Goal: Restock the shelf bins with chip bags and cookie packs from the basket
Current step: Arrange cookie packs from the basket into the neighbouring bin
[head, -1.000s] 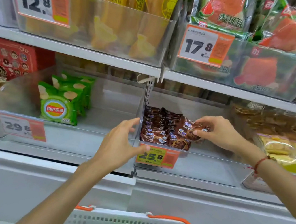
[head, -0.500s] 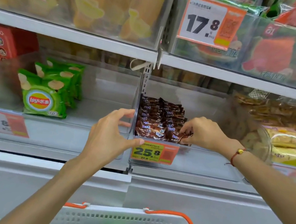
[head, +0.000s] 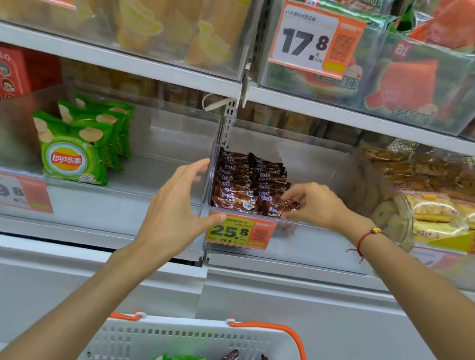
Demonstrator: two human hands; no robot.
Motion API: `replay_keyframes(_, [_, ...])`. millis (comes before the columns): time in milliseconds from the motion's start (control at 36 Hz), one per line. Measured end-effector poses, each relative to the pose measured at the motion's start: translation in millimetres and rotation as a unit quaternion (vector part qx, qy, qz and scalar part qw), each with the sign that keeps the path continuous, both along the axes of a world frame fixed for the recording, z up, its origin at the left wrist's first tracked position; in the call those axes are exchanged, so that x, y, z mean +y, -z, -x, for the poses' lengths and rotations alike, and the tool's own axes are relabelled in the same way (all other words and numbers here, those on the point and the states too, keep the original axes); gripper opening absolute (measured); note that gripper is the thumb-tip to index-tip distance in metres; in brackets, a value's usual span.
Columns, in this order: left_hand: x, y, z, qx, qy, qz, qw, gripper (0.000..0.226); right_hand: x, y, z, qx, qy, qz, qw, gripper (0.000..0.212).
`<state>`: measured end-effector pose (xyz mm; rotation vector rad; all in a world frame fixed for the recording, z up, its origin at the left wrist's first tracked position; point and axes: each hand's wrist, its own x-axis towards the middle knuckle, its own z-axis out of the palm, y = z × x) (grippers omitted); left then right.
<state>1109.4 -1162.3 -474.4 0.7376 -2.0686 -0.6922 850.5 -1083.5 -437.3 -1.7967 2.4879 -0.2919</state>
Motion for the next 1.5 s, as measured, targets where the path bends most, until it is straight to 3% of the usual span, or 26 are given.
replay_keyframes(83, [10.1,-7.5,-1.4,0.015,-0.009,0.063,0.998,0.081,27.2,0.1,-6.8,0.013,0.004,0.128,0.992,0.027])
replay_keyframes(167, [26.3,-13.8,-2.5,0.049,0.006,0.146,0.988,0.059,65.6,8.5,-26.7,0.01,-0.02,0.275,0.961,0.016])
replay_keyframes(278, [52.9,2.0,1.1,0.017,0.061,0.239,0.969,0.028,111.8,44.5,-53.3,-0.023,-0.059,0.291,0.955,0.009])
replay_keyframes(389, [73.7,47.8,5.3,-0.147,0.147,0.284,0.936,0.015,137.9,108.7,-66.9,-0.094,-0.02,0.175,0.98,0.011])
replay_keyframes(444, [82.5,70.6,4.1,-0.292,0.19,0.218,0.912,0.021,144.4,143.2,-72.0,-0.187,0.008,0.048,0.981,0.019])
replay_keyframes(500, [88.7,94.7,1.1,-0.425,0.223,0.145,0.865,0.032,148.9,172.9,-80.9,-0.261,0.019,-0.094,0.961,0.013])
replay_keyframes(583, [100.4,122.1,-2.7,-0.509,0.308,0.035,0.803,0.052,153.8,201.5,-99.4,-0.257,0.008,-0.271,0.927,0.034])
replay_keyframes(639, [107.8,136.9,-4.0,-0.537,0.35,-0.031,0.767,0.067,156.8,213.3,-110.2,-0.237,0.005,-0.337,0.911,0.042])
replay_keyframes(722, [114.6,155.8,-5.9,-0.577,0.381,-0.022,0.722,0.076,158.3,225.9,-119.2,-0.234,0.015,-0.373,0.898,0.051])
replay_keyframes(833, [109.9,161.3,-7.2,-0.628,0.396,-0.032,0.669,0.071,160.5,230.6,-113.5,-0.277,0.008,-0.378,0.883,0.059])
replay_keyframes(944, [92.9,166.4,-14.6,-0.738,0.392,-0.011,0.549,0.073,162.3,225.6,-104.7,-0.358,0.016,-0.407,0.84,0.087])
replay_keyframes(1000, [85.3,171.1,-23.3,-0.771,0.37,-0.01,0.518,0.073,162.1,223.9,-102.2,-0.379,0.024,-0.411,0.829,0.09])
replay_keyframes(1167, [74.3,161.8,-30.6,-0.751,0.349,-0.027,0.56,0.075,161.4,223.3,-98.9,-0.363,0.02,-0.429,0.827,0.085])
replay_keyframes(1250, [71.5,159.3,-28.2,-0.736,0.338,-0.015,0.586,0.079,158.9,220.0,-102.8,-0.302,0.01,-0.389,0.87,0.061])
replay_keyframes(1333, [74.0,155.1,-24.0,-0.715,0.338,-0.032,0.611,0.076,150.8,205.9,-106.0,-0.264,0.001,-0.367,0.892,0.053])
replay_keyframes(1417, [76.6,142.5,-19.2,-0.67,0.334,-0.058,0.66,0.065,135.9,177.6,-105.9,-0.237,-0.004,-0.332,0.913,0.035])
replay_keyframes(1500, [73.4,123.1,-17.5,-0.617,0.318,-0.056,0.718,0.049,119.0,137.9,-107.9,-0.219,0.0,-0.294,0.931,0.05])
